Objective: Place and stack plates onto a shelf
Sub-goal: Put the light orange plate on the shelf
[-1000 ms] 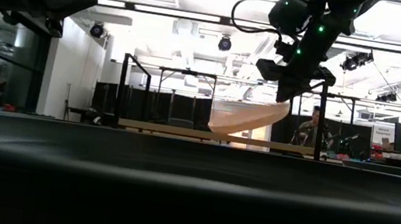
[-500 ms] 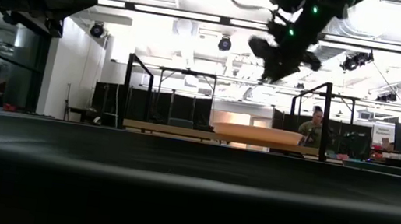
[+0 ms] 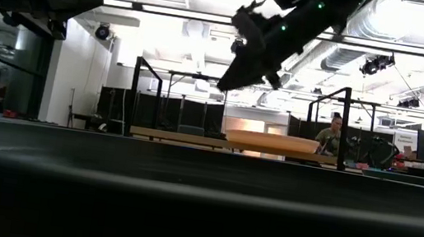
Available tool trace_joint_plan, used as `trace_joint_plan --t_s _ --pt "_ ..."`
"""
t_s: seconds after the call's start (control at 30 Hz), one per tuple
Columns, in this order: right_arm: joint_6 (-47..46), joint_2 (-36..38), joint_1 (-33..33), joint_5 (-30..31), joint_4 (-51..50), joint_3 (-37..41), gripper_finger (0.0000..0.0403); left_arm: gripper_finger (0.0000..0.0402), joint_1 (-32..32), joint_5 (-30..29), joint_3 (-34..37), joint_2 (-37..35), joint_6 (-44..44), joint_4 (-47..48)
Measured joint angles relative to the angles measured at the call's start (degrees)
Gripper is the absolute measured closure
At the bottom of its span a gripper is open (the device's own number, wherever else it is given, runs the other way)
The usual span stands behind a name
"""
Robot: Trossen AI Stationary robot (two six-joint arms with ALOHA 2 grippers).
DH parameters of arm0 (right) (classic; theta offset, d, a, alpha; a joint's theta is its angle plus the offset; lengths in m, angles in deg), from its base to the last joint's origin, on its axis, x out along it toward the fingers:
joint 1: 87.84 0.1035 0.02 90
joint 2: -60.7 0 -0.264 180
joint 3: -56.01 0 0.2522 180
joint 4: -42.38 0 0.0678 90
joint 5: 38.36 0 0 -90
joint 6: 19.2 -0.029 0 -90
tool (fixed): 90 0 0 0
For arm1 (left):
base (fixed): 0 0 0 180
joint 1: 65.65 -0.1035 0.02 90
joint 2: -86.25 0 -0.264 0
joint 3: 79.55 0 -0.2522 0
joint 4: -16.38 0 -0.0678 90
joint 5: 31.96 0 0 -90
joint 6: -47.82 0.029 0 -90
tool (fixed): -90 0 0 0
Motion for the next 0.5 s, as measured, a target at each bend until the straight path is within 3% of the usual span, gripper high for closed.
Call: trace_joint_plan --t_s 0.3,0.5 --pt "0.93 -9.22 0.94 11.37 -0.15 -4.09 0.04 0.0401 0.0 -3.25 0.0 -0.01 0.02 -0.02" --pt "2.23 -13.59 -1.19 15.74 -9.71 -10.61 0.0402 0.0401 0.0 -3.38 0.0 -0.01 0.02 -0.02"
